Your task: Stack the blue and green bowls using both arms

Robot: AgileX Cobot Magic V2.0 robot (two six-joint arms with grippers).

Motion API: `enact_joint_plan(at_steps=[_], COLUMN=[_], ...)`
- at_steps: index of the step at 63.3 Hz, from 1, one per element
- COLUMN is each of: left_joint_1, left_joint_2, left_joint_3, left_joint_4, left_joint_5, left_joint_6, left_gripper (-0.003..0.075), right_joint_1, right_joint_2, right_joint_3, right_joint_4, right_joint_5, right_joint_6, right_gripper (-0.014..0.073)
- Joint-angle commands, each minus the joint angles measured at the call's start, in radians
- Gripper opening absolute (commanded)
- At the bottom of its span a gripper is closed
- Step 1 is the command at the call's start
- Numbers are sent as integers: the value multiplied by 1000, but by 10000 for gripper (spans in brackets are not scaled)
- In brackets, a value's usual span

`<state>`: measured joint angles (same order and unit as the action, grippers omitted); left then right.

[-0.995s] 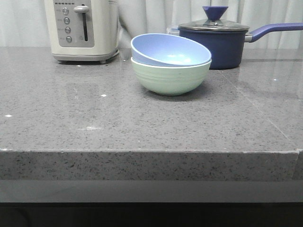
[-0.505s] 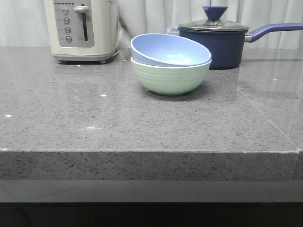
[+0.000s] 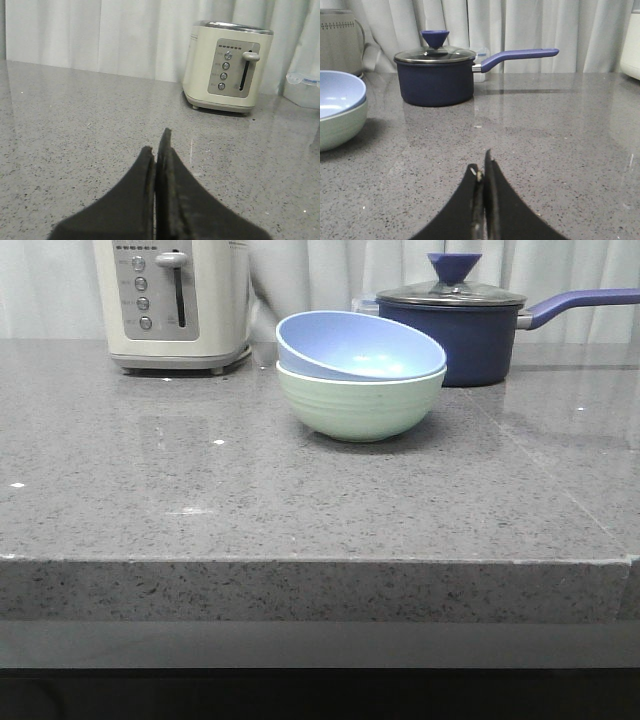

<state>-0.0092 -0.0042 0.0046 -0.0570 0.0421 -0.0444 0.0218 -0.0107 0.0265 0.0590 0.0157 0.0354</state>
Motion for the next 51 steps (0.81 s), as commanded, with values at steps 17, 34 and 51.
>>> enact_joint_plan(at_steps=[17,34,51], left_joint_1=[-9,-9,-9], left_joint_2=[-18,-18,-18], left_joint_3=[5,5,5], left_joint_4=[-4,-4,-4], left_joint_5=[-84,-84,-84], left_joint_6=[-5,-5,-5], left_gripper=[-20,-20,-20], right_joint_1=[-10,-11,-11], right_joint_2=[-20,-20,-20], right_joint_3=[-16,-16,-16], right_joint_4=[-21,-21,-21], right_joint_5=[-84,-83,-83], right_joint_6=[15,15,15], right_gripper=[-57,-57,-57])
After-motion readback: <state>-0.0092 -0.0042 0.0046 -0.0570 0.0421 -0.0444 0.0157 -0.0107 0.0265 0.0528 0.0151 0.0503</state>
